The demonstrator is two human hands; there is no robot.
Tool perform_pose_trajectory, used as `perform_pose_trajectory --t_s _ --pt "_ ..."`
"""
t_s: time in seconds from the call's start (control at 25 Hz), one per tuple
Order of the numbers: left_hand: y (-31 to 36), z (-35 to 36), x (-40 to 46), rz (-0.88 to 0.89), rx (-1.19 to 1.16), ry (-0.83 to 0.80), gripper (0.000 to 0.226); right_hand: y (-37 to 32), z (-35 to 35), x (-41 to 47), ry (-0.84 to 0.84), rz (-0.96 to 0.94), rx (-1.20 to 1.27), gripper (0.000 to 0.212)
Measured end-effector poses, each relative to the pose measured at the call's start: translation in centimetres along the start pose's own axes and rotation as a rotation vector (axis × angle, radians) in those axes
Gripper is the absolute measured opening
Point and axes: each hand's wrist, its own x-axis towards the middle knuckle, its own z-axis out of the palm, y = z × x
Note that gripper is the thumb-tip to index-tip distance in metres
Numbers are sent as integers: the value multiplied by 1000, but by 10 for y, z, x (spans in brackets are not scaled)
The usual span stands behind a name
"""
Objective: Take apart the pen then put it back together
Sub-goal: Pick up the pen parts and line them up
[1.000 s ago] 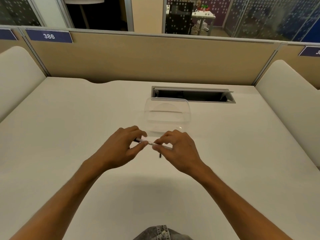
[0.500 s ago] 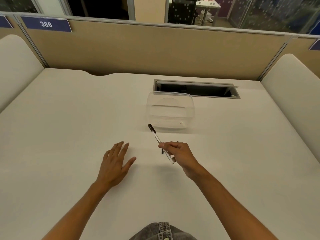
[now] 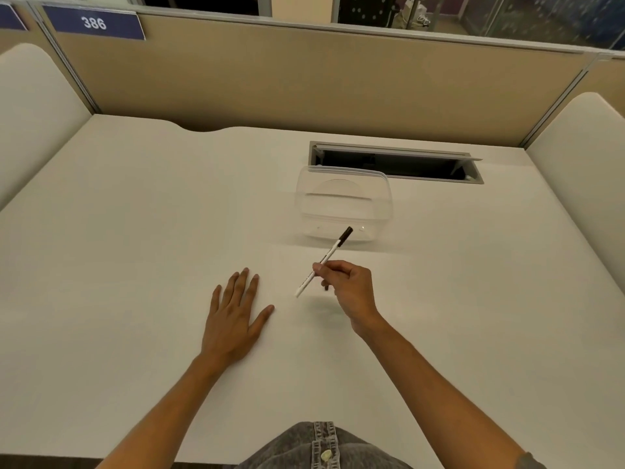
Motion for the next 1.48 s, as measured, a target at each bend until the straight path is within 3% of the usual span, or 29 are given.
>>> perform_pose_trajectory --t_s 0.12,0.28,0.56,0.96,1.48 --pt "-1 2 0 1 0 9 75 10 3 1 61 -123 -64 12" --pt "-1 4 0 7 -4 9 76 21 10 2 109 -368 -404 6" --pt "-1 4 0 5 -4 19 76 31 22 0 63 -628 -774 12" --pt "0 3 0 1 -2 26 76 12 21 -2 90 -726 -763 11" --pt "1 2 -1 3 -15 24 76 -22 23 5 64 -689 -761 12"
